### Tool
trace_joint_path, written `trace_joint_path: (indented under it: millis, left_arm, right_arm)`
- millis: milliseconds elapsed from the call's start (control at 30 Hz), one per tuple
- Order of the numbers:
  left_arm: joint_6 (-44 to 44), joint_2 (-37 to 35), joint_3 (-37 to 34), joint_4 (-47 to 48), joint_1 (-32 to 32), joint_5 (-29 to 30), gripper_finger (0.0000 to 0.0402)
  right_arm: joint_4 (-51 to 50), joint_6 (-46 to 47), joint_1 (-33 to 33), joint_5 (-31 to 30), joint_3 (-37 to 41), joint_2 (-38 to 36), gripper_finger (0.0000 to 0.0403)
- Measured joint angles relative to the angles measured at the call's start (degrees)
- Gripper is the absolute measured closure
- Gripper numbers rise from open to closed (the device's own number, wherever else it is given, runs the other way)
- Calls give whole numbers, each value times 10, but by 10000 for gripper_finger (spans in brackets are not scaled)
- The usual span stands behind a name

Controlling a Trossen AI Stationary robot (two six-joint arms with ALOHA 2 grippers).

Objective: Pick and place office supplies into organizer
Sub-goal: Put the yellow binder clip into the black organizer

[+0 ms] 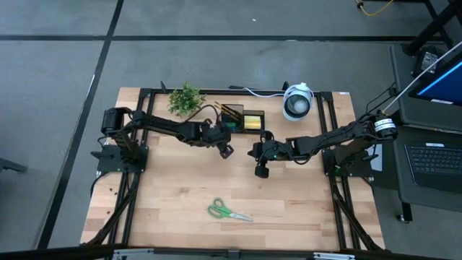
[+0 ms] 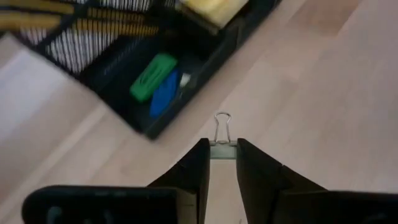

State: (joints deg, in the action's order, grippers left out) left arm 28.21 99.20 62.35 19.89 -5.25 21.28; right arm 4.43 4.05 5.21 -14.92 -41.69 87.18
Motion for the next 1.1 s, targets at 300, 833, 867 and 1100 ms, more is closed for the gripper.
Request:
trace_joint_path:
  millis: [300,833,867,1100]
  left_arm:
    - [-42,2,1,-68,-26,9,336]
    - [-55,72,1,-117,-74,6,336]
    - [-55,74,1,-114,-77,5,336]
    - [-55,69,1,-113,-84,15,336]
  right_arm:
    - [0,0,0,0,0,0,377]
    - [-3,0,0,0,0,0,377]
    - [-3,0,0,0,0,0,377]
    - [-5,0,0,0,0,0,377]
